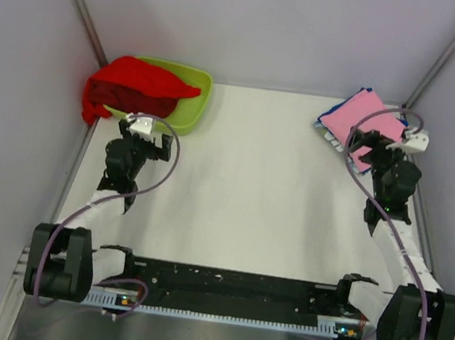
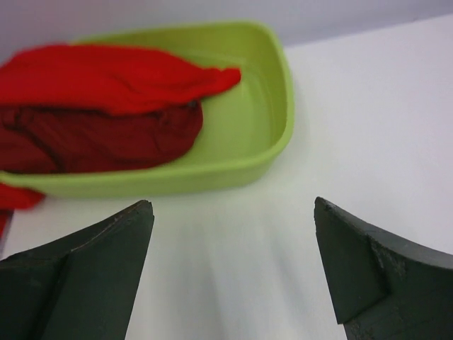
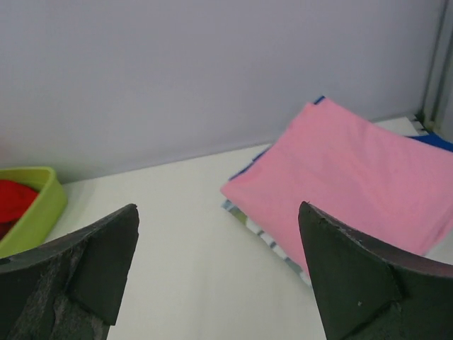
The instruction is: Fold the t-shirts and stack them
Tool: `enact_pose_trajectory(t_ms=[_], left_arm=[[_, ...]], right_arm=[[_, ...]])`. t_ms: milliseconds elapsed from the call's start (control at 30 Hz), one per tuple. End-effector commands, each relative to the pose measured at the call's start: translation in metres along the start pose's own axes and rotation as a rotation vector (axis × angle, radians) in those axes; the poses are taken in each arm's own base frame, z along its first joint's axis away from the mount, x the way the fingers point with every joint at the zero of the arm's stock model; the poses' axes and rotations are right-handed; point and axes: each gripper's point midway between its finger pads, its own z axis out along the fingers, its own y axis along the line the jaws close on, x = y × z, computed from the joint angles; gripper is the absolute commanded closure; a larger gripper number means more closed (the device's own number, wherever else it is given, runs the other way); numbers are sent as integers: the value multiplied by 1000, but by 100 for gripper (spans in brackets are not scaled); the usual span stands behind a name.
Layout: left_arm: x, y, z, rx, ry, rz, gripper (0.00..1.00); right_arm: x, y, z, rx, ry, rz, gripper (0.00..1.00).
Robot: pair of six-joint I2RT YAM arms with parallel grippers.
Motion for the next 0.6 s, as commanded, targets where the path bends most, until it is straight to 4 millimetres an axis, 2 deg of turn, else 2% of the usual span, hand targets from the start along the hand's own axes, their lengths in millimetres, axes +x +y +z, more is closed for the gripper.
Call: enact_pose_trajectory(t_ms=[0, 100, 167, 200, 233, 300, 333, 400, 467, 500, 567], left_arm=[[-54, -10, 0, 113, 74, 28, 1], [-79, -7, 11, 133, 163, 29, 2], [-94, -7, 26, 173, 215, 42, 5], [-92, -2, 37, 153, 266, 22, 7], [-100, 7, 51, 123, 289, 18, 10], [-92, 27, 84, 56, 385, 42, 15], [-95, 42, 97, 1, 418, 68, 16], [-70, 63, 131, -54, 541, 117, 16], [-68, 84, 157, -116, 588, 184, 16], [-74, 93, 169, -134, 580, 227, 15], [-77, 102, 193, -116, 566, 327, 13]], right_arm=[[-57, 58, 13, -149, 57, 132, 8], [-84, 95, 6, -241, 47, 89, 9], [-91, 111, 2, -293, 52, 56, 9], [-89, 118, 0, -317, 73, 52, 9], [-88, 124, -2, -345, 92, 48, 9], [-79, 134, -5, -397, 137, 44, 9], [-75, 139, -7, -427, 156, 37, 9], [-66, 148, -10, -474, 192, 1, 9], [-58, 155, -11, -506, 225, -45, 9], [-54, 157, -11, -513, 239, -59, 9], [-45, 160, -10, -523, 264, -81, 9]])
